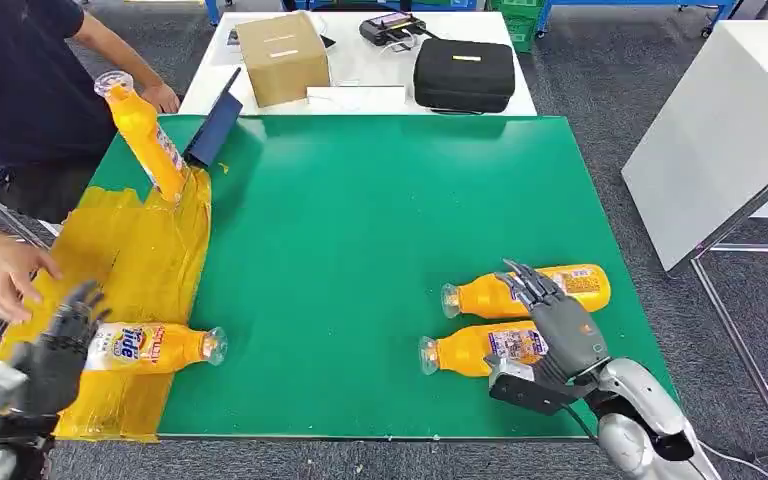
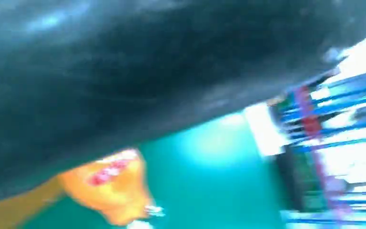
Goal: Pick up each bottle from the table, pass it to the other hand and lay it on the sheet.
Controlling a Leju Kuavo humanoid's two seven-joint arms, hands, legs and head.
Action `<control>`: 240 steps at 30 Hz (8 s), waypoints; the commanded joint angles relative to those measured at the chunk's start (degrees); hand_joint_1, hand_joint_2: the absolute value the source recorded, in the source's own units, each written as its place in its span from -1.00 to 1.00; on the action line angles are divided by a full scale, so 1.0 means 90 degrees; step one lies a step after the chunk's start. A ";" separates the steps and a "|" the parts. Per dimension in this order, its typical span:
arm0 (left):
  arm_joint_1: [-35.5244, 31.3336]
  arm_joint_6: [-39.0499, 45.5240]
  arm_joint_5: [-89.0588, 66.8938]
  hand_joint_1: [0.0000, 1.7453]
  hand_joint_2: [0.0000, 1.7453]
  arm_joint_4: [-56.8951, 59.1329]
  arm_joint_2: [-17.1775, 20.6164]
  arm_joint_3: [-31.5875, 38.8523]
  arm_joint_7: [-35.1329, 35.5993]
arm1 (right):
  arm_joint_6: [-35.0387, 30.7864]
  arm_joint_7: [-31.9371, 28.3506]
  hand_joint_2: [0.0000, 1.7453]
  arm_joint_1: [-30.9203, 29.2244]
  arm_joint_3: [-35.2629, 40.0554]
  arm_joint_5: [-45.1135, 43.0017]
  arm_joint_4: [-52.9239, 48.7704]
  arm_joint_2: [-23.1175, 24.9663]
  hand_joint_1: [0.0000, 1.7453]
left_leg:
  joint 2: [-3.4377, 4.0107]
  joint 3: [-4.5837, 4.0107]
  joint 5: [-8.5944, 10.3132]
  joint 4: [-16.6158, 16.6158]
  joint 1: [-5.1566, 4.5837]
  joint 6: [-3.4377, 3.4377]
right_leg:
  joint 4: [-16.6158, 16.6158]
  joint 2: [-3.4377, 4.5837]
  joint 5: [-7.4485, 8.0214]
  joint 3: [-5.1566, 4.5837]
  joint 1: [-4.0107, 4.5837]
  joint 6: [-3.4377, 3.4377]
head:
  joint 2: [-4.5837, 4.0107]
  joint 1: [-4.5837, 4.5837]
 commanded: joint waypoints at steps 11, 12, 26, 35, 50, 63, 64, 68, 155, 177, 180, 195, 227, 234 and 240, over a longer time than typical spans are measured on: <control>0.0042 -0.0437 0.0523 -1.00 -1.00 -0.0638 -0.0814 0.0611 0.0112 | 0.0725 0.0407 1.00 0.0047 0.0154 0.0009 0.0672 -0.0985 -1.00 | 0.0000 -0.0017 -0.0006 -0.0002 0.0004 -0.0005 | -0.0009 0.0015 -0.0006 -0.0013 0.0004 -0.0007 | 0.0000 0.0005; 0.0019 -0.0468 0.0569 -1.00 -1.00 -0.0586 -0.0815 0.0609 0.0112 | 0.0809 0.0434 1.00 0.0061 0.0142 -0.0047 0.0679 -0.1092 -1.00 | 0.0000 -0.0010 -0.0011 0.0001 0.0011 -0.0008 | -0.0011 0.0021 -0.0007 -0.0003 0.0010 -0.0011 | 0.0000 0.0005; -0.0005 -0.0462 0.0563 -1.00 -1.00 -0.0559 -0.0806 0.0595 0.0124 | 0.0865 0.0459 1.00 0.0067 0.0155 -0.0075 0.0674 -0.1164 -1.00 | 0.0001 -0.0008 -0.0009 -0.0003 0.0011 -0.0008 | -0.0015 0.0021 -0.0006 -0.0004 0.0011 -0.0011 | 0.0000 0.0002; -0.0570 -0.0471 0.0573 -1.00 -1.00 -0.0080 -0.0786 0.0182 0.0257 | 0.1115 0.0701 1.00 -0.0911 0.1205 0.0466 0.2610 -0.0722 -1.00 | 0.0007 -0.0003 -0.0002 -0.0011 0.0018 -0.0009 | -0.0030 0.0027 0.0006 0.0006 0.0016 -0.0013 | 0.0000 0.0002; -0.1430 -0.0190 0.0694 -1.00 -1.00 0.0836 -0.0737 -0.0420 0.0390 | 0.1016 0.0783 1.00 -0.1097 0.2905 0.0786 0.4805 -0.0256 1.00 | 0.0060 0.0153 -0.0049 -0.0028 0.0075 -0.0036 | -0.0095 0.0064 0.0005 0.0085 0.0071 -0.0065 | 0.0000 0.0010; -0.0855 -0.0493 0.1318 -1.00 -1.00 0.0426 -0.0675 -0.0014 0.0494 | 0.0137 0.0035 1.00 -0.0982 0.1964 -0.0294 0.3724 0.0358 1.00 | 0.0183 0.0263 -0.0122 0.0006 0.0126 -0.0043 | -0.0112 0.0181 -0.0007 0.0192 0.0119 -0.0087 | 0.0000 0.0005; -0.0495 -0.0763 0.1747 -1.00 -1.00 0.0131 -0.0768 0.0183 0.0606 | -0.0176 -0.0646 1.00 -0.0720 0.1354 -0.1094 0.2958 0.0832 1.00 | 0.0204 0.0246 -0.0138 0.0012 0.0127 -0.0052 | -0.0108 0.0205 -0.0003 0.0169 0.0121 -0.0090 | 0.0000 0.0014; 0.0168 -0.1048 0.2037 -1.00 1.00 -0.0758 -0.1399 0.0199 0.0751 | 0.0156 -0.0483 1.00 -0.0506 0.0781 -0.2032 0.0958 0.1404 1.00 | 0.0263 0.0200 -0.0165 -0.0011 0.0129 -0.0064 | -0.0117 0.0265 -0.0007 0.0218 0.0127 -0.0095 | 0.0000 0.0014; 0.0418 0.3653 -0.2627 1.00 1.00 -0.1692 -0.2055 -0.2738 0.0525 | -0.1083 0.0390 1.00 -0.0960 0.2539 -0.1199 0.1773 0.2522 -1.00 | 0.0053 0.0121 -0.0111 -0.0010 0.0100 -0.0039 | -0.0111 0.0058 -0.0040 0.0151 0.0100 -0.0076 | 0.0000 -0.0005; -0.0845 0.5714 -0.9426 1.00 1.00 0.2465 0.0644 -0.3218 0.4794 | -0.0077 -0.0448 1.00 -0.0251 -0.0306 -0.1933 0.0379 0.0861 -1.00 | 0.0081 0.0120 -0.0102 -0.0012 0.0079 -0.0028 | -0.0100 0.0074 -0.0033 0.0137 0.0084 -0.0072 | 0.0000 -0.0002; -0.0816 0.5767 -0.9426 1.00 1.00 0.2503 0.0655 -0.3161 0.4739 | -0.0076 -0.0449 1.00 -0.0299 -0.0331 -0.1933 0.0429 0.0844 -1.00 | 0.0098 0.0117 -0.0107 -0.0007 0.0081 -0.0027 | -0.0095 0.0092 -0.0031 0.0137 0.0088 -0.0071 | 0.0000 -0.0005; -0.0805 0.4903 -0.8683 -1.00 -1.00 0.2620 0.0436 -0.2572 0.2470 | 0.0038 -0.0482 1.00 -0.0798 -0.0192 -0.1968 0.1074 0.0961 -1.00 | 0.0054 0.0164 -0.0080 -0.0021 0.0069 -0.0027 | -0.0091 0.0061 -0.0031 0.0193 0.0074 -0.0058 | 0.0000 -0.0007; -0.1320 0.4567 -0.5254 -1.00 -1.00 0.1211 -0.0446 -0.2582 0.0479 | 0.0920 0.0403 1.00 -0.2843 0.0555 -0.0958 0.4150 -0.0429 -1.00 | 0.0011 0.0072 -0.0048 0.0006 0.0045 0.0008 | -0.0077 0.0017 -0.0011 0.0118 0.0043 -0.0014 | 0.0000 -0.0005; -0.1433 0.4583 -0.5056 -1.00 -1.00 0.1394 -0.0484 -0.2671 0.0375 | 0.1224 0.0487 1.00 -0.2964 0.1020 -0.0759 0.4563 -0.0730 -1.00 | 0.0016 0.0068 -0.0050 0.0007 0.0048 0.0005 | -0.0079 0.0029 -0.0011 0.0115 0.0046 -0.0017 | 0.0000 -0.0005; -0.1625 0.4589 -0.4975 -1.00 -1.00 0.1598 -0.0519 -0.2814 0.0262 | 0.1634 0.0756 1.00 -0.3175 0.1417 -0.0578 0.5109 -0.0942 -1.00 | 0.0011 0.0066 -0.0046 0.0001 0.0044 0.0008 | -0.0081 0.0012 -0.0010 0.0110 0.0043 -0.0014 | 0.0000 -0.0007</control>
